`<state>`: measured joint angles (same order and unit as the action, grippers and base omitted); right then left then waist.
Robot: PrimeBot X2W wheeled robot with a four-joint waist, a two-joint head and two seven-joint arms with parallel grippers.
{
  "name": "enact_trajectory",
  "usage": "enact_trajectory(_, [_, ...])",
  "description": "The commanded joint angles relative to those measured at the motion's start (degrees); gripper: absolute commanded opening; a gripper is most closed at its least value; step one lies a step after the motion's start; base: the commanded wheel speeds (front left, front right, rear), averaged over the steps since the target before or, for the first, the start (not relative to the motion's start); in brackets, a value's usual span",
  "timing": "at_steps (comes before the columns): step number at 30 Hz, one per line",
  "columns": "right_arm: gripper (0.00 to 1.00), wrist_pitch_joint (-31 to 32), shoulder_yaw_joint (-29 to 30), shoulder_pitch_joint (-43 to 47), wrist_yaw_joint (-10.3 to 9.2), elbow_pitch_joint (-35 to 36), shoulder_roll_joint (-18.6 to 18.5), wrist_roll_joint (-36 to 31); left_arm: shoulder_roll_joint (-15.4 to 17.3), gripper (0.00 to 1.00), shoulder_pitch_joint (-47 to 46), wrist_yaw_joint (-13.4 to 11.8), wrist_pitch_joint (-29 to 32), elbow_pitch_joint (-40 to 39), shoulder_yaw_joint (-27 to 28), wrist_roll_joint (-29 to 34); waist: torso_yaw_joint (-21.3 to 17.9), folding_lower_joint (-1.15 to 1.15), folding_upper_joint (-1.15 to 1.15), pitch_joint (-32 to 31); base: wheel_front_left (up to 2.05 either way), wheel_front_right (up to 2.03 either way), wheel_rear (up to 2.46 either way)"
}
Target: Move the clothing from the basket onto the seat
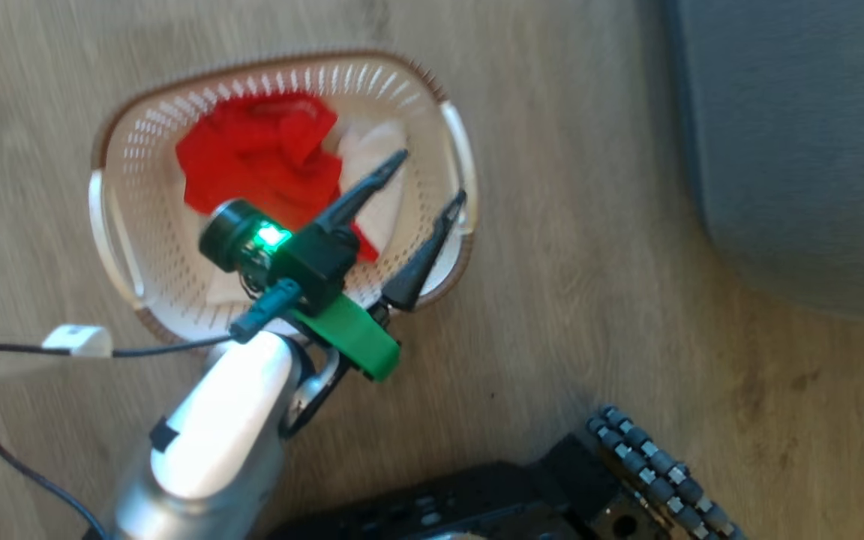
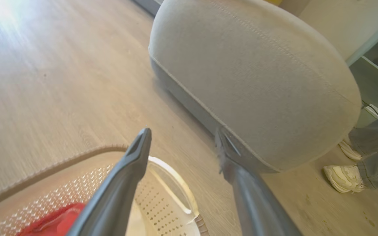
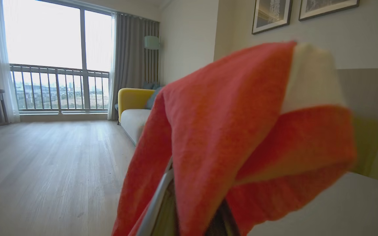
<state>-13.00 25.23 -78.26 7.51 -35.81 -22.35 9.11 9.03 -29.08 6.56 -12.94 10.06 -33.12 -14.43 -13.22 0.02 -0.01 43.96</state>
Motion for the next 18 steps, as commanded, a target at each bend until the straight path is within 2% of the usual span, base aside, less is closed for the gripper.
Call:
enact_trajectory(1, [0.0,0.86,2.6,-2.83,-0.02,0.02,-2.17,-1.79,0.88,1.0,0.12,-0.8,-0.15,-2.34,2.04,-0.71,2.97,-0.02,0.01,4.75,0.0,0.0,0.0])
enact_trajectory(6, [0.0,2.9,12.62,-4.51,-0.02,-7.37,-5.19,-11.69,2.51,1.0,1.61,-2.05,0.19,-4.08,3.9,-1.78,3.18,-0.02,0.01,7.63,0.0,0.0,0.0])
enact_trajectory(12, [0.0,2.4,24.15,-1.6,-0.02,-14.08,-2.37,-22.99,3.3,1.0,3.25,-3.16,0.29,-5.21,4.59,-2.36,3.47,-0.02,0.01,9.54,0.0,0.0,0.0])
enact_trajectory(14, [0.0,1.92,25.47,-1.7,-0.02,-14.58,-1.79,-24.28,3.39,1.0,3.56,-3.31,0.24,-5.29,4.65,-2.45,3.45,-0.02,0.01,9.55,0.0,0.0,0.0])
enact_trajectory(15, [0.18,1.48,26.54,-1.89,-0.02,-15.02,-1.3,-25.45,3.5,1.0,3.83,-3.45,0.2,-5.36,4.73,-2.54,3.39,-0.02,0.01,9.52,0.0,0.0,0.0])
enact_trajectory(16, [0.45,1.04,27.42,-2.05,-0.02,-15.45,-0.83,-26.52,3.68,1.0,4.08,-3.58,0.16,-5.41,4.85,-2.62,3.23,-0.02,0.01,9.41,0.0,0.0,0.0])
enact_trajectory(17, [0.93,0.64,28.15,-2.18,-0.02,-15.89,-0.42,-27.5,3.82,1.0,4.31,-3.69,0.11,-5.39,4.98,-2.74,3.03,-0.02,0.01,9.14,0.0,0.0,0.0])
enact_trajectory(18, [1.0,0.34,28.59,-2.27,-0.02,-16.43,-0.11,-28.51,3.96,1.0,4.48,-3.81,0.11,-5.36,5.14,-2.9,2.78,-0.02,0.01,8.86,0.0,0.0,0.0])
